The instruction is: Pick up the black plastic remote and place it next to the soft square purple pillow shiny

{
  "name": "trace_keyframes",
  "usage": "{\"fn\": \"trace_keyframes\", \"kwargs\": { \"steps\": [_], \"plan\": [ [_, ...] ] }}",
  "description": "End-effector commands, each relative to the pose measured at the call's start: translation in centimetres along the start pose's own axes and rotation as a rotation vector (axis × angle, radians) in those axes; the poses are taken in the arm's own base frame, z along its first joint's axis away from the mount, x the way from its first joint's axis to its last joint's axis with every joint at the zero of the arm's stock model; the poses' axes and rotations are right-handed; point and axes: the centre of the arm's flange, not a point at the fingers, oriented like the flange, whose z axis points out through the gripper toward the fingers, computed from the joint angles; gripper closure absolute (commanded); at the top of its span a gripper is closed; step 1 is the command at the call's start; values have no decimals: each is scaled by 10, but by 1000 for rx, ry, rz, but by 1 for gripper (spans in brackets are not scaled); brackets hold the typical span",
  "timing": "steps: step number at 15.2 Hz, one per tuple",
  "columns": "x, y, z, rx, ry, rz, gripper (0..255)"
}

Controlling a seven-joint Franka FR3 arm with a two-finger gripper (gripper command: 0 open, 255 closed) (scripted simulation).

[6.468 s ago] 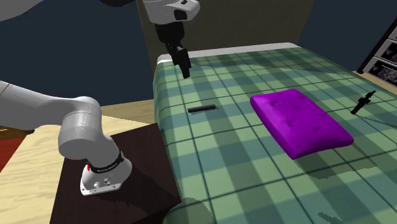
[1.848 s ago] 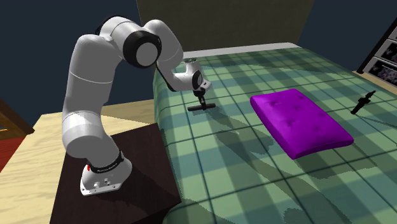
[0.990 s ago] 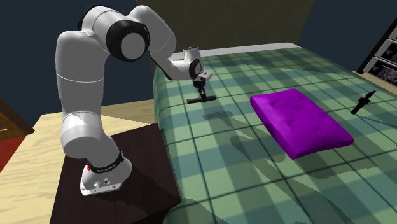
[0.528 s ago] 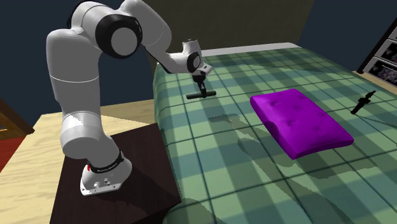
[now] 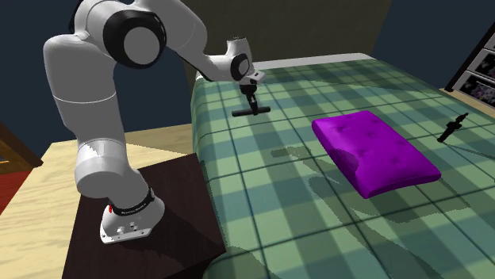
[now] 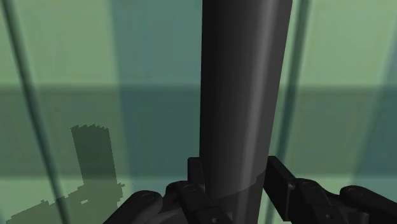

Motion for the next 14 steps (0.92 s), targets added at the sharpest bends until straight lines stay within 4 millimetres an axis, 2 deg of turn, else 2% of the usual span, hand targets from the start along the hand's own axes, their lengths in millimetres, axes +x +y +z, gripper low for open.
{"fn": "trace_keyframes", "kwargs": {
  "steps": [1,12,13,14],
  "plan": [
    [2,0,-10,0,0,0,255],
    [15,2,-67,0,0,0,255],
    [16,2,-69,0,0,0,255],
    [25,10,-66,0,0,0,255]
  ]
}}
